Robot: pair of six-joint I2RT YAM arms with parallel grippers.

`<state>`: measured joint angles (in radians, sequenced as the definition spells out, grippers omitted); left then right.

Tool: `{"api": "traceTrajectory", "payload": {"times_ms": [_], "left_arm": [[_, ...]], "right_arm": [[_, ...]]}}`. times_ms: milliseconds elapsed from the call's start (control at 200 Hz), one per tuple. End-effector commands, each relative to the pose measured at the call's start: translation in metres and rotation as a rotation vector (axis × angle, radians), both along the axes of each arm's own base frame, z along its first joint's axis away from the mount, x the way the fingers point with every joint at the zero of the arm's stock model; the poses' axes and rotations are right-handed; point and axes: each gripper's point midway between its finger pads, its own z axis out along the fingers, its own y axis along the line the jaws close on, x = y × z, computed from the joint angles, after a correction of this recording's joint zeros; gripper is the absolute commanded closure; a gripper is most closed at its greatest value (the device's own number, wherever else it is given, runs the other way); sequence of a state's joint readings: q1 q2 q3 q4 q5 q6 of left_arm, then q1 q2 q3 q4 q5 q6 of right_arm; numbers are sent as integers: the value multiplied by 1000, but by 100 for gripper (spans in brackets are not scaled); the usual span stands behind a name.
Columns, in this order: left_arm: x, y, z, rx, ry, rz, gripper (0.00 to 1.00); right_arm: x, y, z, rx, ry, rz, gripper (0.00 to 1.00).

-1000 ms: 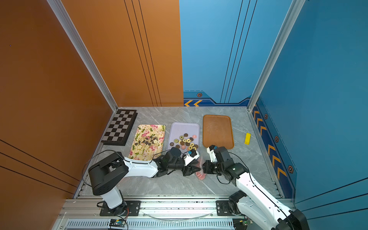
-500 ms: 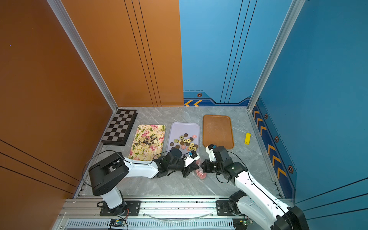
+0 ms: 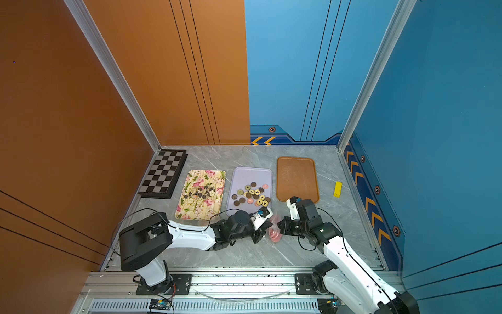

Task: Pour cookies out of the ziploc bag
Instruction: Open the ziploc bag at the center of the board.

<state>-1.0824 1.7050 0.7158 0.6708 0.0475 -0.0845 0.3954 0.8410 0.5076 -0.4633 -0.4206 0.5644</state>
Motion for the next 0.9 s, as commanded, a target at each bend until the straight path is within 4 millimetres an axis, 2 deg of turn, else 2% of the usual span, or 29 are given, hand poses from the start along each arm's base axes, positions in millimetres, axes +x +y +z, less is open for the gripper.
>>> {"api": "traceTrajectory", "payload": {"times_ms": [0, 185, 370, 466, 561, 651, 756, 891], "left_arm": [[17, 30, -16, 69, -1, 144, 100], [13, 39, -19, 74, 5, 148, 100], [9, 45, -23, 83, 14, 149, 100], [4, 43, -23, 77, 22, 120, 100], [-6, 29, -15, 32, 56, 11, 100], [-9, 19, -4, -11, 81, -65, 81], [7, 22, 2, -11, 48, -9, 72], [27, 29, 3, 3, 19, 59, 66]], "right_arm": [[-6, -27, -14, -95, 47, -86, 100], [-5, -48, -19, -142, 56, -187, 100], [-3, -52, -20, -132, 62, -218, 100], [-3, -37, -17, -62, 54, -156, 100], [-4, -13, -5, 55, 9, -55, 100], [-5, -1, 3, 106, -27, 2, 100], [-10, 11, 10, 143, -42, 71, 100], [-14, 18, 15, 144, -66, 120, 100]]}}
